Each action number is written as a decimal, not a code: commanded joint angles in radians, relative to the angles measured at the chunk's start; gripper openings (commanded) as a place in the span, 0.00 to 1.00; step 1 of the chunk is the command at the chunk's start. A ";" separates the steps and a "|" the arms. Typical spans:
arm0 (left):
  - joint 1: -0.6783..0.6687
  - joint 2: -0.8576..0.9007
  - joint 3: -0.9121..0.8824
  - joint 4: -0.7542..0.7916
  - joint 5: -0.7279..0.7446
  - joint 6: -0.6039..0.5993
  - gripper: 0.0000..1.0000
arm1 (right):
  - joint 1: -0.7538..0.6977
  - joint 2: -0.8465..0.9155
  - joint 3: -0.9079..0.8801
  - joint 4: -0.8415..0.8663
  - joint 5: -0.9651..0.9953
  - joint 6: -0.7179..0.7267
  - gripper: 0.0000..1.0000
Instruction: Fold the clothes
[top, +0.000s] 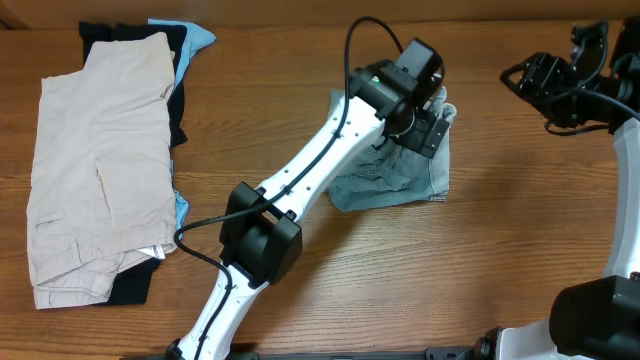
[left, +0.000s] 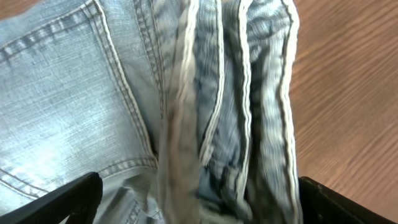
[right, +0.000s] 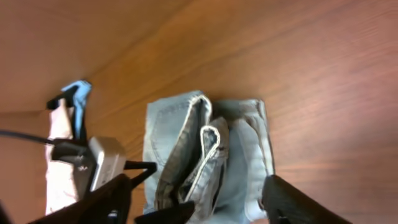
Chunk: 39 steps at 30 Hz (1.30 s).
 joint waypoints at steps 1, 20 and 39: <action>0.060 -0.048 0.125 -0.061 -0.024 0.002 1.00 | 0.011 0.030 -0.001 -0.029 0.068 -0.008 0.79; 0.339 -0.161 0.695 -0.452 -0.071 0.020 1.00 | 0.269 0.209 -0.032 -0.103 0.401 0.007 1.00; 0.355 -0.155 0.548 -0.546 -0.179 0.028 1.00 | 0.288 0.333 -0.433 0.138 0.246 0.179 0.69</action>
